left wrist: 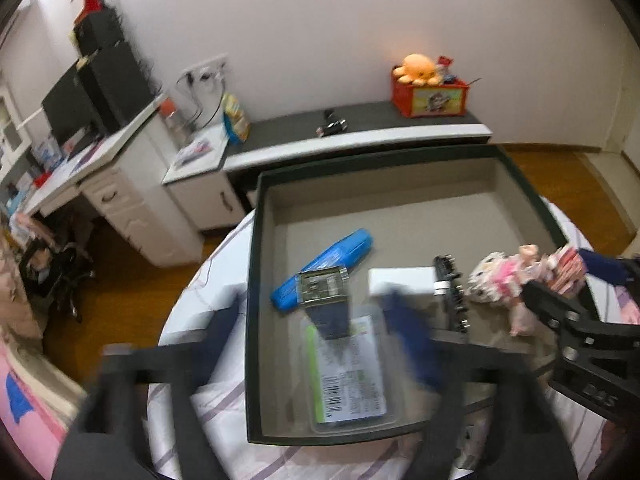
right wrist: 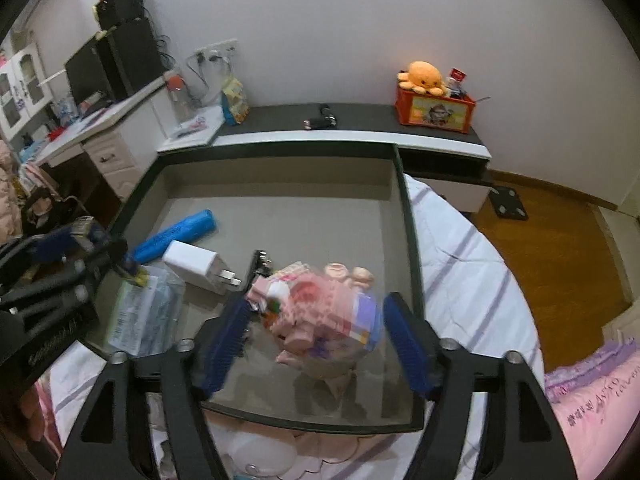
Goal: Organize rigid objects
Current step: 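Open right gripper to drop block figure while left drops blue lighter into box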
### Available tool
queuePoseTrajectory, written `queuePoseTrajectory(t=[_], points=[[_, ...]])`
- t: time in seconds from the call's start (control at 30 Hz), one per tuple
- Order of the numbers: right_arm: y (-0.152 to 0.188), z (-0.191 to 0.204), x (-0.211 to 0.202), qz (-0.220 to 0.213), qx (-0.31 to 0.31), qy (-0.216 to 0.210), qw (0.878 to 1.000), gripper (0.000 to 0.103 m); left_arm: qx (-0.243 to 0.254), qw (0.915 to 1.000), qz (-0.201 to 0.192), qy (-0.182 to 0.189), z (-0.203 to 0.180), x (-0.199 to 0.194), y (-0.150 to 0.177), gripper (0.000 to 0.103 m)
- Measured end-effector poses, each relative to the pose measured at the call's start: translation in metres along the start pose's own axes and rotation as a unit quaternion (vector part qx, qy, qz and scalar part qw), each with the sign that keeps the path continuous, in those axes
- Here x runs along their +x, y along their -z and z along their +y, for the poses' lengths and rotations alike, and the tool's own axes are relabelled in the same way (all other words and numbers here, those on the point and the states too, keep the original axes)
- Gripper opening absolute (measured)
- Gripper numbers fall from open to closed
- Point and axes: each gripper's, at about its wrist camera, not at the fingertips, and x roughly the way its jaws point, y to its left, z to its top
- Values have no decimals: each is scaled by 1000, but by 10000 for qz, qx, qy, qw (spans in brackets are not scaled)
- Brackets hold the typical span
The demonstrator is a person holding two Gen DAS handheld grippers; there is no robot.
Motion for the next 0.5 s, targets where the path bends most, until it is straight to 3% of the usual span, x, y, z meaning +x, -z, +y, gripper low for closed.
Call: queuePoseTrajectory(t=[0.1,0.5], points=[[0,-4,-3,-47,50,277,9996,83,-82,9999,-65,-39,6,1,5,95],[5,-17,2,127,245,273,9992,83,-307,9995,24,-64,23,1,18,95]])
